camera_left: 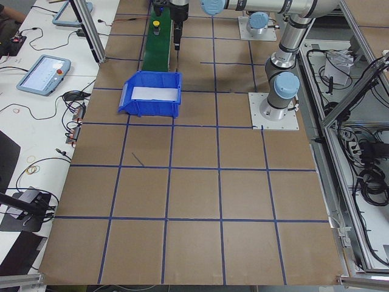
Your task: Transport two buttons from left to right
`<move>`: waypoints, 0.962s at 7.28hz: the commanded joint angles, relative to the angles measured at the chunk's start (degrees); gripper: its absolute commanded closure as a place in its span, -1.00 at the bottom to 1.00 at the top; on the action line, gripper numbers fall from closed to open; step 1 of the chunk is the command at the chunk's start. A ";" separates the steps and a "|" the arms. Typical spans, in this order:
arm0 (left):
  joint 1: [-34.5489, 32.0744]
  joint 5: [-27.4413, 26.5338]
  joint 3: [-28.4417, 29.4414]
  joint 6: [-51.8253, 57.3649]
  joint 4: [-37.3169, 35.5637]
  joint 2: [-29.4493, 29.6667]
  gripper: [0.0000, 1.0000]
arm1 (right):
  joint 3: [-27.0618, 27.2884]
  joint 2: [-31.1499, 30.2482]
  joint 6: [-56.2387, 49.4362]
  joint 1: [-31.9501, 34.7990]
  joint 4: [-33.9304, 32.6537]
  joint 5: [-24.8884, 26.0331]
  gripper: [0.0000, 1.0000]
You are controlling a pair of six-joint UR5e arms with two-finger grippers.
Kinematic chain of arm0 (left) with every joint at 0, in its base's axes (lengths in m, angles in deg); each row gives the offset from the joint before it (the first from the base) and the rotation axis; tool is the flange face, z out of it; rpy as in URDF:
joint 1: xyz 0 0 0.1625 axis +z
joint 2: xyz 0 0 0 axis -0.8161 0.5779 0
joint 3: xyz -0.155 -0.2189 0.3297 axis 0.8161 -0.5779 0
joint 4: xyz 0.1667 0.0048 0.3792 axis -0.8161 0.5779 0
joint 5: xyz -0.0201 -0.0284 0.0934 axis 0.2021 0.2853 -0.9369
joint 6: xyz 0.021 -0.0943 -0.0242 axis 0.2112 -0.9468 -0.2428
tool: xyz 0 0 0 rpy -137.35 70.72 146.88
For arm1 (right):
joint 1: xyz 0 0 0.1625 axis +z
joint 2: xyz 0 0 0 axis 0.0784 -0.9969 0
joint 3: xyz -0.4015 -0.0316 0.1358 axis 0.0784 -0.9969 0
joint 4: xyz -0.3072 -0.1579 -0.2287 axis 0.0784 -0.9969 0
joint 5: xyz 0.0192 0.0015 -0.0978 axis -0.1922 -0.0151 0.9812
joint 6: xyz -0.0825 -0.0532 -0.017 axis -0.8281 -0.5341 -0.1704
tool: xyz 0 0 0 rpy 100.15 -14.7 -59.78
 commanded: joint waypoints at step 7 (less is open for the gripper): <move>0.00 0.00 0.12 0.00 0.00 0.00 -1.00 | 0.44 4.02 -1.82 -0.26 -6.71 2.95 -0.89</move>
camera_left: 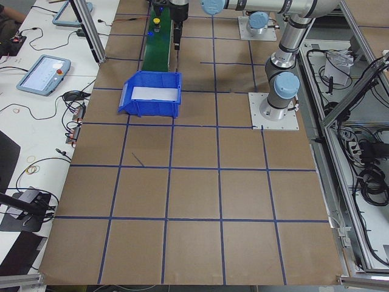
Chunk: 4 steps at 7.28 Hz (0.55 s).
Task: Transport two buttons from left to right
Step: 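Lower the right gripper onto the red button and close on it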
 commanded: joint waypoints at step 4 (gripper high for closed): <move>-0.18 0.00 0.00 0.00 -0.04 0.00 -1.00 | 0.26 -0.32 -1.78 -0.58 0.19 4.64 0.00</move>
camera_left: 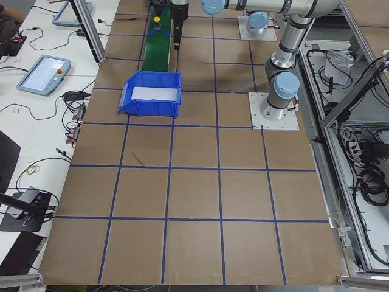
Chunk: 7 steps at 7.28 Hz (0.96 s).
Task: Transport two buttons from left to right
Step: 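Lower the right gripper onto the red button and close on it, then lift the red button with the right gripper and drop it into the bin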
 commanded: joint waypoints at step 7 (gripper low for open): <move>0.06 0.09 0.01 0.00 0.00 0.00 -1.00 | -5.27 -7.39 -10.65 -16.79 9.10 0.88 0.86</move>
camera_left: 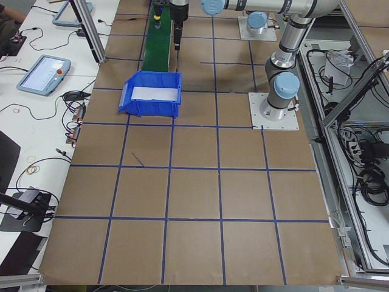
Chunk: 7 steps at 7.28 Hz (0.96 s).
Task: Transport two buttons from left to right
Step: 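Lift the red button with the right gripper and drop it into the bin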
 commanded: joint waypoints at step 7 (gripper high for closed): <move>0.00 0.00 0.09 0.00 0.00 0.00 -1.00 | -0.07 9.88 -28.41 -15.47 -9.12 -5.91 0.84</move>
